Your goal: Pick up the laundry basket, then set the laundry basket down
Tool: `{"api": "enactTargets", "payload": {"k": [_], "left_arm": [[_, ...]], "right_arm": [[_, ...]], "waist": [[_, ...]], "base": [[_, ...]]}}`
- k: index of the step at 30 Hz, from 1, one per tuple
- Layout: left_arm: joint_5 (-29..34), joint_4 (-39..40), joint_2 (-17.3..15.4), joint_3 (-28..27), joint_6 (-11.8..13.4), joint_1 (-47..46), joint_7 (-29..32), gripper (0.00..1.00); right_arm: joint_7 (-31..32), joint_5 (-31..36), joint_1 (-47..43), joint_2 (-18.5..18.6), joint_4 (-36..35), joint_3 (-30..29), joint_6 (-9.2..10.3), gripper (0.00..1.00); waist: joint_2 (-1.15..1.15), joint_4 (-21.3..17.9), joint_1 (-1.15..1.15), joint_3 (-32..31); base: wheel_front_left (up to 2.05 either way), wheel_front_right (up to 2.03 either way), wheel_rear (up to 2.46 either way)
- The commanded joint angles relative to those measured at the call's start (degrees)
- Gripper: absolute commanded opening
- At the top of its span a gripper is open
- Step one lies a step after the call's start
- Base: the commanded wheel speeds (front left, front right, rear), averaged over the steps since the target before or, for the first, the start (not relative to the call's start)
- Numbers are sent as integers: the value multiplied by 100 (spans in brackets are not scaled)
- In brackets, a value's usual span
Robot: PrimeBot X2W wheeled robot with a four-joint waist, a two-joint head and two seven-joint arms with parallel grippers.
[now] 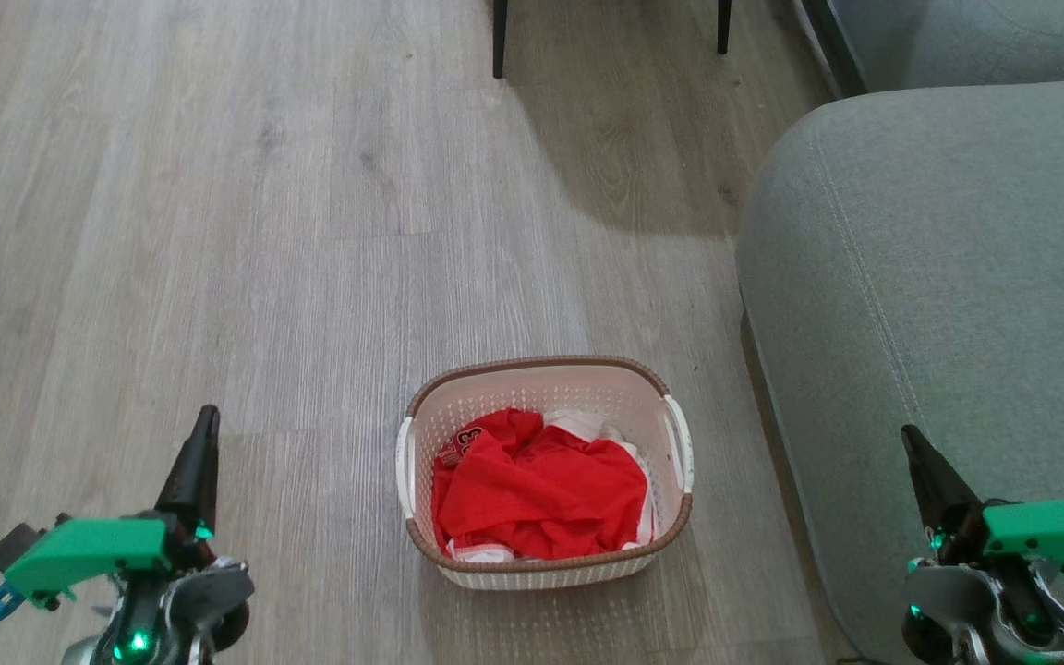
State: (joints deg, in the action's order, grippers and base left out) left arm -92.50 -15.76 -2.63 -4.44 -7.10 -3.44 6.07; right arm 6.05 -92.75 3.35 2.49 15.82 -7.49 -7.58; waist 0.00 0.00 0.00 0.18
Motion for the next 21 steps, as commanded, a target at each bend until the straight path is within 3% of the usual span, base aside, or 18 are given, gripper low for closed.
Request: {"api": "enactTargets", "payload": {"k": [1,21], "left_arm": [[38,172,-25,-213,-39,-275,46,0],[39,172,-25,-214,-39,-275,46,0]], "right_arm": [[46,61,284,42,-179,94,9,0],[47,62,284,41,-179,93,9,0]], "waist": [[0,0,0,0],[0,0,0,0]], "base": [[0,0,0],[0,0,0]]}}
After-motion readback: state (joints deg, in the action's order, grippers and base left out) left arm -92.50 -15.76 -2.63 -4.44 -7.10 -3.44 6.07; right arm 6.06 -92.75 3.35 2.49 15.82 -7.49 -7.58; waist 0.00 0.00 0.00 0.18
